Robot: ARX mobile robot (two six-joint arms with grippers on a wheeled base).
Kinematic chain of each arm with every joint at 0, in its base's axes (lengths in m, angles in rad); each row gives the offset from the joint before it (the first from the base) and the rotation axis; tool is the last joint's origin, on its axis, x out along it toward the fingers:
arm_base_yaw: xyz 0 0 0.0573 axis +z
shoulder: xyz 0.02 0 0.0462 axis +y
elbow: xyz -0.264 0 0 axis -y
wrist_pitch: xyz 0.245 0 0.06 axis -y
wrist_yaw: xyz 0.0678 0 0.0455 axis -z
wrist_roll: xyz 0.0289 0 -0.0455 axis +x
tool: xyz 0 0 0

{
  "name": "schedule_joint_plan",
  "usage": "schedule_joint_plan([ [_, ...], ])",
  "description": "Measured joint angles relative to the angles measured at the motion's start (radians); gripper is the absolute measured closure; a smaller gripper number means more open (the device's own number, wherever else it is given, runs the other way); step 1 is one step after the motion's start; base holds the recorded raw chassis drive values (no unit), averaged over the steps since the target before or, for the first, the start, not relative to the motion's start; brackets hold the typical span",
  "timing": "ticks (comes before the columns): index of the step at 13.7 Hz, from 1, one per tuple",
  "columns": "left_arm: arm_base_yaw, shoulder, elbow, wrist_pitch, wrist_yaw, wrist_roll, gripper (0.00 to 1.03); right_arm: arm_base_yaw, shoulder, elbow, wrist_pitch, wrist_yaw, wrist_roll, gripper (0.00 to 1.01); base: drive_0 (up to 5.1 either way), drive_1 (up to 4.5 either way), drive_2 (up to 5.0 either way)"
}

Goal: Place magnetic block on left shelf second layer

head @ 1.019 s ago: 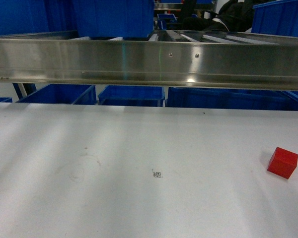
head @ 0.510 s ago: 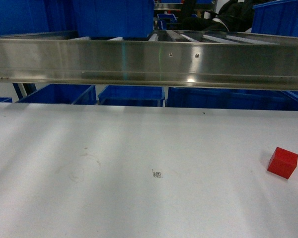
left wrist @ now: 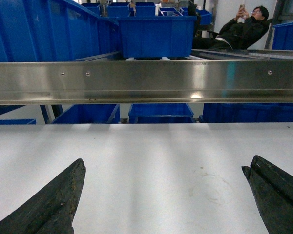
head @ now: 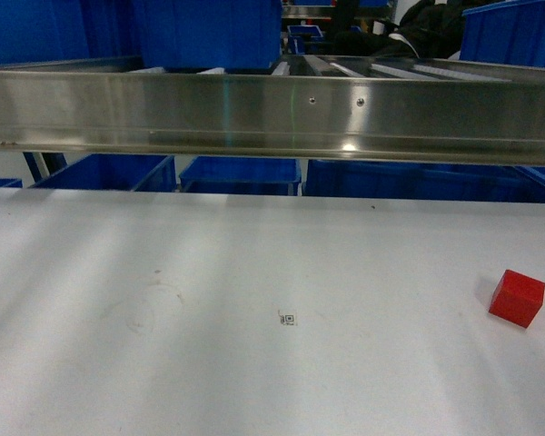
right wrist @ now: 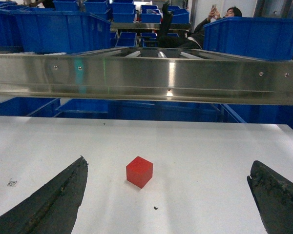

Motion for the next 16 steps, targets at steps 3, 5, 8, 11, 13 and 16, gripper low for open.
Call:
schedule_joint_plan([
  [3, 0.0, 0.0, 0.0, 0.0, 0.0, 0.0, 0.05, 0.0, 0.243, 0.032, 0.226, -0.018, 0.038, 0.03, 0.0, 0.0, 0.0],
  [5, 0.0, 0.0, 0.0, 0.0, 0.0, 0.0, 0.05, 0.004, 0.522, 0.111, 0.387, -0.033, 0.082, 0.03, 0.0, 0.0, 0.0],
  [8, 0.0, 0.0, 0.0, 0.0, 0.0, 0.0, 0.05, 0.008, 0.693, 0.186, 0.472, -0.037, 0.102, 0.03, 0.0, 0.0, 0.0],
  [11, 0.0, 0.0, 0.0, 0.0, 0.0, 0.0, 0.05, 0.022, 0.899, 0.304, 0.537, -0.036, 0.128, 0.03, 0.0, 0.0, 0.0],
  [13, 0.0, 0.0, 0.0, 0.0, 0.0, 0.0, 0.05, 0.028, 1.062, 0.413, 0.533, -0.043, 0.153, 0.03, 0.0, 0.0, 0.0],
  [16, 0.0, 0.0, 0.0, 0.0, 0.0, 0.0, 0.05, 0.105, 1.839, 0.785, 0.463, 0.173, 0.163, 0.03, 0.0, 0.0, 0.0],
])
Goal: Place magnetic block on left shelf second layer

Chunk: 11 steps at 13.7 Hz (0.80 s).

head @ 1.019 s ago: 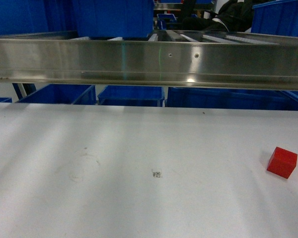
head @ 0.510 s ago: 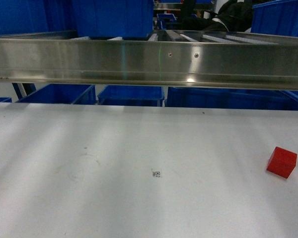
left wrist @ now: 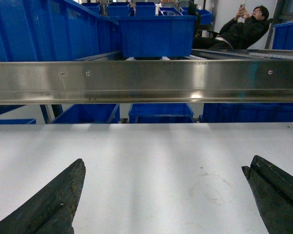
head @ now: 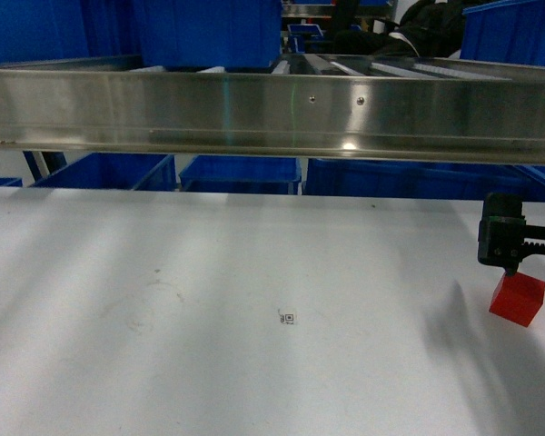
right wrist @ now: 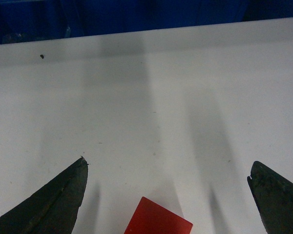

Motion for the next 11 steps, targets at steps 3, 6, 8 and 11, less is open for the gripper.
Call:
schedule_joint_plan([
  [3, 0.0, 0.0, 0.0, 0.0, 0.0, 0.0, 0.05, 0.013, 0.111, -0.028, 0.092, 0.008, 0.047, 0.03, 0.0, 0.0, 0.0],
  [6, 0.0, 0.0, 0.0, 0.0, 0.0, 0.0, 0.05, 0.013, 0.155, -0.041, 0.129, 0.009, 0.055, 0.03, 0.0, 0.0, 0.0],
  [8, 0.0, 0.0, 0.0, 0.0, 0.0, 0.0, 0.05, 0.021, 0.192, -0.055, 0.213, 0.02, 0.05, 0.03, 0.0, 0.0, 0.0],
  [11, 0.0, 0.0, 0.0, 0.0, 0.0, 0.0, 0.05, 0.011, 0.218, -0.061, 0.266, 0.029, 0.042, 0.35, 0.0, 0.0, 0.0],
])
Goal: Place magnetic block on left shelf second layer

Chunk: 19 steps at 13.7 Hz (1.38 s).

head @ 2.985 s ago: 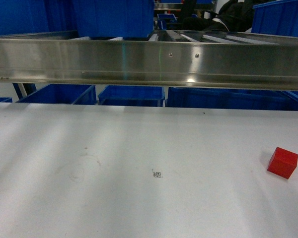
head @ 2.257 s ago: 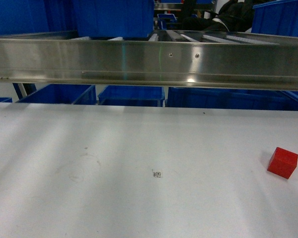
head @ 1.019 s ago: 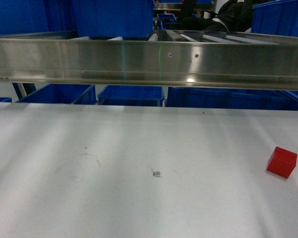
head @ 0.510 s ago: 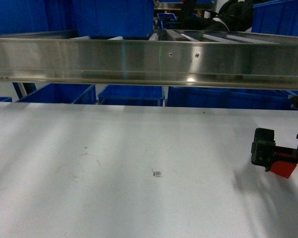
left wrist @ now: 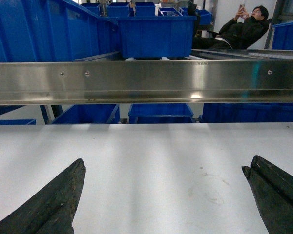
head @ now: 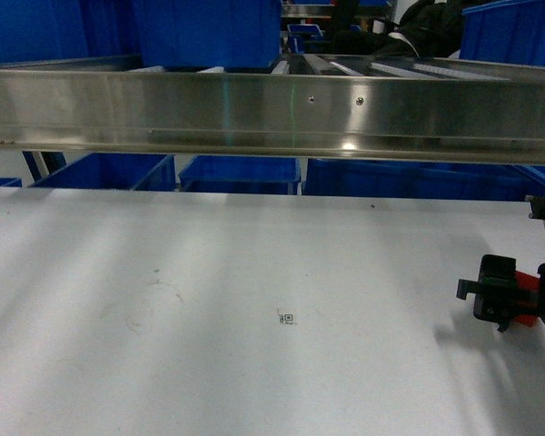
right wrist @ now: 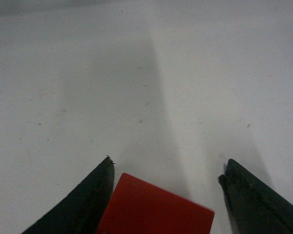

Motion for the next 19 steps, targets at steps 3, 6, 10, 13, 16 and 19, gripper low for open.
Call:
schedule_joint_plan([
  [3, 0.0, 0.0, 0.0, 0.0, 0.0, 0.0, 0.05, 0.003, -0.029, -0.05, 0.029, -0.031, -0.005, 0.64, 0.0, 0.0, 0.0],
  [6, 0.0, 0.0, 0.0, 0.0, 0.0, 0.0, 0.05, 0.038, -0.186, -0.156, 0.062, -0.073, -0.079, 0.67, 0.0, 0.0, 0.0],
  [10, 0.0, 0.0, 0.0, 0.0, 0.0, 0.0, 0.05, 0.031, -0.668, -0.345, -0.093, -0.149, -0.18, 0.67, 0.0, 0.0, 0.0],
  [13, 0.0, 0.0, 0.0, 0.0, 0.0, 0.0, 0.05, 0.006, -1.011, -0.42, -0.26, -0.196, -0.175, 0.67, 0.0, 0.0, 0.0],
  [16, 0.0, 0.0, 0.0, 0.0, 0.0, 0.0, 0.05, 0.043, -1.143, -0.459, -0.346, -0.18, -0.172, 0.67, 0.0, 0.0, 0.0],
  [19, 0.0, 0.0, 0.0, 0.0, 0.0, 0.0, 0.05, 0.002, -1.361, -0.465, -0.447, -0.227, -0.183, 0.67, 0.0, 0.0, 0.0],
])
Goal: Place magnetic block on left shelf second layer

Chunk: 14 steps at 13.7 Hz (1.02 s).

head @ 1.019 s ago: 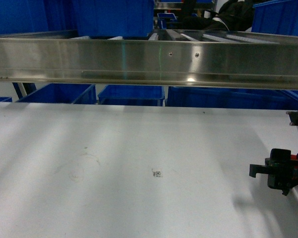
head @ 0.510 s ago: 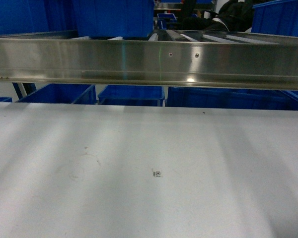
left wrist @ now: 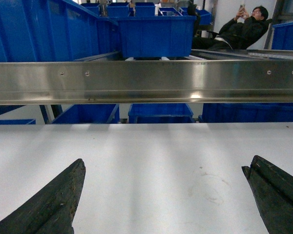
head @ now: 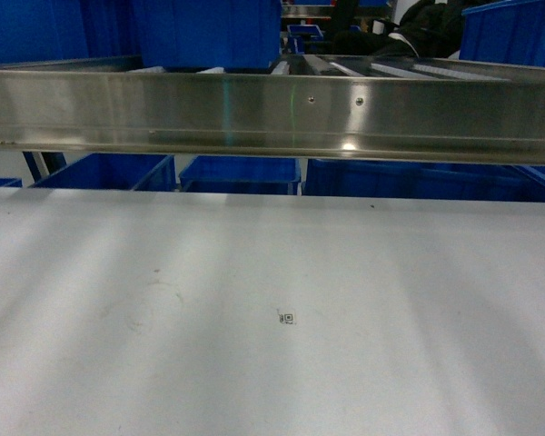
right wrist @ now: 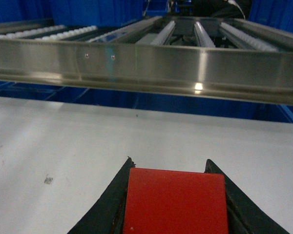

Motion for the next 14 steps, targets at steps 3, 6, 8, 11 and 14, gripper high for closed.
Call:
schedule_joint_plan([
  [3, 0.0, 0.0, 0.0, 0.0, 0.0, 0.0, 0.05, -0.061, 0.075, -0.019, 0.064, -0.029, 0.0, 0.67, 0.0, 0.0, 0.0],
  [6, 0.0, 0.0, 0.0, 0.0, 0.0, 0.0, 0.05, -0.065, 0.109, -0.01, 0.082, -0.029, 0.006, 0.67, 0.0, 0.0, 0.0],
  [8, 0.0, 0.0, 0.0, 0.0, 0.0, 0.0, 0.05, -0.064, 0.1, -0.005, 0.079, -0.028, 0.008, 0.67, 0.0, 0.0, 0.0],
  [11, 0.0, 0.0, 0.0, 0.0, 0.0, 0.0, 0.05, -0.064, 0.097, 0.0, 0.079, -0.028, 0.008, 0.67, 0.0, 0.0, 0.0],
  [14, 0.0, 0.0, 0.0, -0.001, 0.0, 0.0, 0.05, -0.064, 0.097, 0.0, 0.08, -0.028, 0.008, 0.67, 0.0, 0.0, 0.0],
])
